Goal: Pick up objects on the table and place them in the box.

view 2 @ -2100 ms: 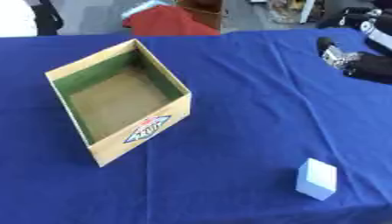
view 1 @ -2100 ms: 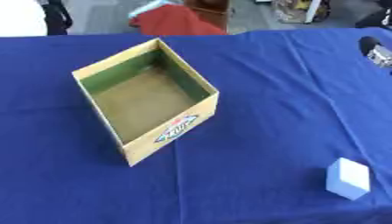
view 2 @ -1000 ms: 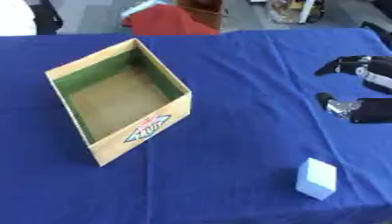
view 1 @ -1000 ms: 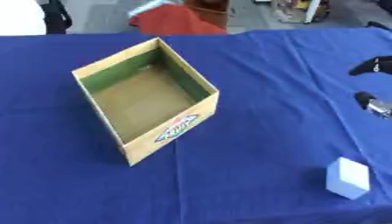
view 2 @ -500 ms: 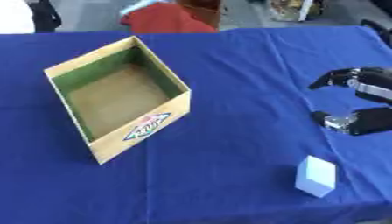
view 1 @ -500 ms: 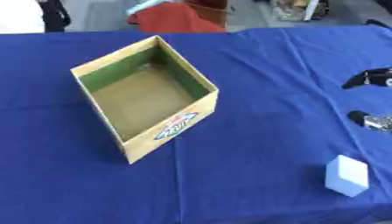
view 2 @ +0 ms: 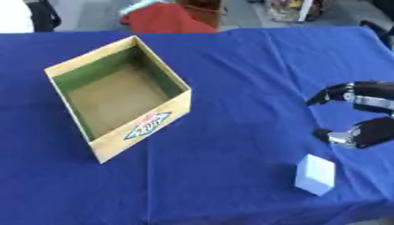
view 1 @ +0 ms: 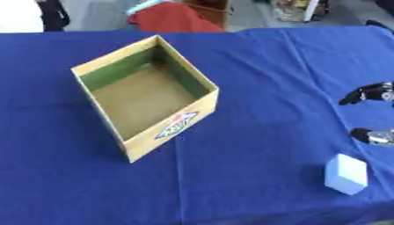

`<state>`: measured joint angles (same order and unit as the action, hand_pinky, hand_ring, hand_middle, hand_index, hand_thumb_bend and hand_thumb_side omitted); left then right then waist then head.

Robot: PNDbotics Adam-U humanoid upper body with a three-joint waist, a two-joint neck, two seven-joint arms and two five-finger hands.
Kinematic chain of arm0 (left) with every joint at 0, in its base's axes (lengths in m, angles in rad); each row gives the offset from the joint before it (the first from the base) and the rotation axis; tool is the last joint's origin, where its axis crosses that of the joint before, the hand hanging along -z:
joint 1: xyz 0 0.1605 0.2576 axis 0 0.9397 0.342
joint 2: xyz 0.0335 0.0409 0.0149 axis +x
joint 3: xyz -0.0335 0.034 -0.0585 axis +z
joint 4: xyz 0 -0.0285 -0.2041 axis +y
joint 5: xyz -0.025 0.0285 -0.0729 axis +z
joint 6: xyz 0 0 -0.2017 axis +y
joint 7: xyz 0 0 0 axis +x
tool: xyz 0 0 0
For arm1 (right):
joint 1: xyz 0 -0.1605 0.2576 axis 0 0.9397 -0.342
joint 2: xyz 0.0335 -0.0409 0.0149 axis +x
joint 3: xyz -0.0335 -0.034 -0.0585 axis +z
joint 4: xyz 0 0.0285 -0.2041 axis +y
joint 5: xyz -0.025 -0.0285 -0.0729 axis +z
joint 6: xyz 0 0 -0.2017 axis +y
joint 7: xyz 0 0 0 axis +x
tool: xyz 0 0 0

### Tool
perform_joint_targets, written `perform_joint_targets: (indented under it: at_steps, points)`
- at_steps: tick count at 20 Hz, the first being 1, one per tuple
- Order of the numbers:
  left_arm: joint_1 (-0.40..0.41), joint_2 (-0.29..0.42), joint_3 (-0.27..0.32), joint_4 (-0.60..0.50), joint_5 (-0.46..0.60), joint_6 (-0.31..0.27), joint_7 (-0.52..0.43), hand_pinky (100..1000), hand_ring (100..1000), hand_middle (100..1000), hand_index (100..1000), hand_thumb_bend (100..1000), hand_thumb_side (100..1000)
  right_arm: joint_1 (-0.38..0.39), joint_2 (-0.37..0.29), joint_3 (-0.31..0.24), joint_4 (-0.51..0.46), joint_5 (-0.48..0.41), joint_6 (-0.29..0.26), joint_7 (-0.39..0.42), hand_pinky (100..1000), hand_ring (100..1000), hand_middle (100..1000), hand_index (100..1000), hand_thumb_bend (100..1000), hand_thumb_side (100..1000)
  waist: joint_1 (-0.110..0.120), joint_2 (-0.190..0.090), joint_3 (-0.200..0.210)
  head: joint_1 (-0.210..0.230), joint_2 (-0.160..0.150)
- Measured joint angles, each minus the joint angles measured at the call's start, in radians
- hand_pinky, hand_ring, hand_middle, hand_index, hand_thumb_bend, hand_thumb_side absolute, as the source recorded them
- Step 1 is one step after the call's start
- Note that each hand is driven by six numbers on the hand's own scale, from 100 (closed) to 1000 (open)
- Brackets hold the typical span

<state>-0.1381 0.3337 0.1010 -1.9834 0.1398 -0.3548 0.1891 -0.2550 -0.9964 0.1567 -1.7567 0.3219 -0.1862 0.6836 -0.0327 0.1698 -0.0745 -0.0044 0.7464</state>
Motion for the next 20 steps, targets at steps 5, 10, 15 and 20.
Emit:
perform_joint_targets:
  at_steps: [5,10,15,20]
  points:
    - [0.005,0.0,0.0,0.0,0.0,0.003,-0.003,591,813,679,734,172,938,-0.001,-0.013,0.019,0.008,-0.022,-0.011,0.025,920,899,870,943,309,716,-0.003,-0.004,-0.004,0.001,0.007]
    - [0.005,0.001,0.0,0.0,0.0,0.003,-0.004,591,814,679,734,172,938,0.008,-0.026,0.037,0.019,-0.051,-0.019,0.041,913,890,866,942,328,718,-0.004,-0.004,-0.006,0.004,0.007]
    - [0.005,0.009,0.0,0.0,0.0,0.003,-0.004,590,814,679,733,172,940,0.029,-0.04,0.056,0.028,-0.06,-0.034,0.028,909,886,864,941,341,732,-0.009,-0.001,-0.015,0.013,0.007]
    - [0.005,0.01,0.0,0.0,0.0,0.005,-0.005,590,815,679,733,172,940,0.043,-0.048,0.073,0.031,-0.06,-0.06,-0.011,911,880,857,931,372,742,-0.014,0.003,-0.018,0.019,0.007]
